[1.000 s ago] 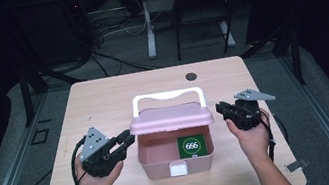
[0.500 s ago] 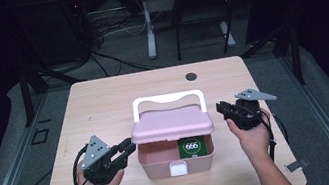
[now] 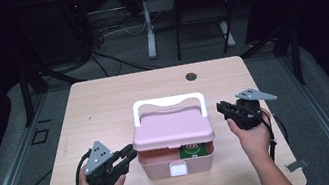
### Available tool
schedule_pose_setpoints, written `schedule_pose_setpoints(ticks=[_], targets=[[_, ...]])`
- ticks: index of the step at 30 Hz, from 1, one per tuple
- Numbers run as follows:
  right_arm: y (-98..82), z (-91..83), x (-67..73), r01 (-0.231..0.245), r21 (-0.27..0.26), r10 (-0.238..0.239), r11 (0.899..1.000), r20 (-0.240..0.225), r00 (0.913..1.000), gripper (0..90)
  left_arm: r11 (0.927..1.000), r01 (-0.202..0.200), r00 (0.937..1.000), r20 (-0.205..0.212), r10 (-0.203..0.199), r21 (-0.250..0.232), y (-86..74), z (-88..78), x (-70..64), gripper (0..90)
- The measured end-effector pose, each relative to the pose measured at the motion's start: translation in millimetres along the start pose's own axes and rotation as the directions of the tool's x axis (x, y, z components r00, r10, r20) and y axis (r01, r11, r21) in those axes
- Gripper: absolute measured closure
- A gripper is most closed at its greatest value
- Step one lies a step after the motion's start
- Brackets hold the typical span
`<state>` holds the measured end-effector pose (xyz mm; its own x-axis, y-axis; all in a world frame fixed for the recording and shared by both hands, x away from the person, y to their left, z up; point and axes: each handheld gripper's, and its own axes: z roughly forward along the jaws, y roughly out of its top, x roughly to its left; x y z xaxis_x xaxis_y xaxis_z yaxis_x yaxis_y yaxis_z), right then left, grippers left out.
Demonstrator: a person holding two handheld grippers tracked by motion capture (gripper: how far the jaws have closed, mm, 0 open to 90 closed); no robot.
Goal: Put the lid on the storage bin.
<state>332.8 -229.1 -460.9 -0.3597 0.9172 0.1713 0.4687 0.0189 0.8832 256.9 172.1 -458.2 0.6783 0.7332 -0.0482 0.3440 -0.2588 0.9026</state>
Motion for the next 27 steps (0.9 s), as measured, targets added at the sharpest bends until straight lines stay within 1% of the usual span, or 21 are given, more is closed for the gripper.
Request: schedule_pose_setpoints(ticks=[5,7,12,14,18,23,27], targets=[[-0.2,0.6,0.3,0.001,-0.007,-0.001,1.000,-0.001,1.0000,78.4,0.9998,-0.002,1.0000,0.006,0.002,0.021,-5.8,0.6,-1.0,76.8],[0.0,0.0,0.2,0.002,-0.002,-0.002,1.000,-0.003,1.0000,78.4,0.9995,-0.001,0.9999,0.011,0.001,0.032,-8.2,1.3,-1.1,76.8],[0.1,-0.1,0.0,0.002,0.000,-0.002,1.000,-0.001,1.0000,78.4,0.9990,-0.004,0.9999,0.013,0.003,0.044,-11.5,2.0,-1.5,76.9],[0.1,-0.2,-0.1,0.002,-0.003,-0.002,1.000,-0.002,1.0000,78.4,0.9991,0.003,0.9999,0.014,-0.004,0.042,-12.7,2.0,-2.3,76.9],[0.4,-0.9,-0.1,-0.001,-0.008,0.001,1.000,-0.001,1.0000,78.3,0.9988,-0.002,0.9999,0.016,0.001,0.050,-14.7,1.2,-2.6,76.9],[0.3,-0.7,-0.3,-0.002,-0.011,0.002,1.000,0.000,1.0000,78.3,0.9982,0.001,0.9998,0.019,-0.002,0.061,-17.2,1.1,-3.3,76.9],[0.3,-0.8,0.2,0.001,-0.004,-0.001,1.000,-0.002,1.0000,78.3,0.9980,0.002,0.9999,0.016,-0.003,0.063,-18.8,1.5,-3.3,76.9]])
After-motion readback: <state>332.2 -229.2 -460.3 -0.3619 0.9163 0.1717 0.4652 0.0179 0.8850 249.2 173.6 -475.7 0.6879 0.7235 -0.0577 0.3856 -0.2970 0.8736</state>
